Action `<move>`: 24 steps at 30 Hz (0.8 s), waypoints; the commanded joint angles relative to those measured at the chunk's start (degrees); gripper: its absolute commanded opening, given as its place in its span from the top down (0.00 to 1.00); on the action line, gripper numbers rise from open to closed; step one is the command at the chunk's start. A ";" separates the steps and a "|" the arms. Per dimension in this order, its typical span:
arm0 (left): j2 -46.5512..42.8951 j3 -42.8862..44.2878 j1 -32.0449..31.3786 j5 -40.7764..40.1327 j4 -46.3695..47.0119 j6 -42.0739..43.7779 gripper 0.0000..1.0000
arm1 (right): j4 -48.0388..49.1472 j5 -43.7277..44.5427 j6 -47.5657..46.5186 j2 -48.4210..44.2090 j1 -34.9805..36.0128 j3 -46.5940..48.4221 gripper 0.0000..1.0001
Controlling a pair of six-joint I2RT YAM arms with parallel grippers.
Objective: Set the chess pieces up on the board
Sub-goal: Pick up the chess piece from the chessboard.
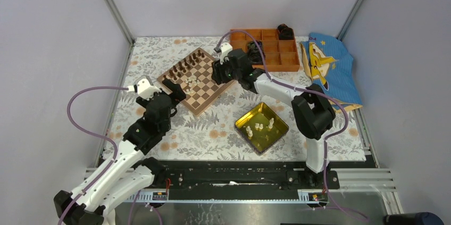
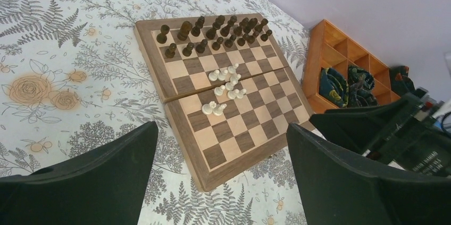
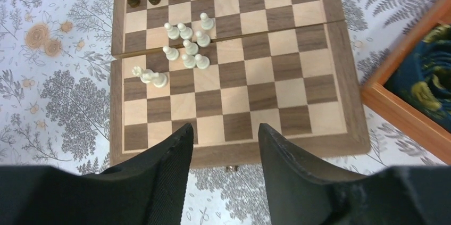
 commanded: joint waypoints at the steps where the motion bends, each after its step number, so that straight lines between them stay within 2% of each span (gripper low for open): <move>1: -1.63 0.80 -0.30 -0.04 -2.11 -1.26 0.01 | -1.08 -4.39 0.01 3.80 1.05 6.09 0.47; 8: -3.06 0.41 -0.30 0.67 -3.15 -1.60 0.01 | -1.81 -6.37 0.24 10.08 1.50 11.86 0.60; 14: -3.41 0.10 -0.30 1.48 -3.37 -1.87 0.01 | -2.91 -7.65 0.03 15.02 1.85 17.05 0.62; 17: -3.55 0.12 -0.29 1.77 -3.47 -1.83 0.01 | -4.03 -8.05 -0.27 17.34 2.16 20.45 0.60; 21: -3.58 0.10 -0.29 1.95 -3.81 -1.79 0.01 | -5.70 -7.97 -0.73 20.16 2.61 24.16 0.49; 24: -3.79 -0.13 -0.25 2.17 -3.89 -1.79 0.01 | -5.93 -8.06 -0.86 21.44 2.83 25.46 0.45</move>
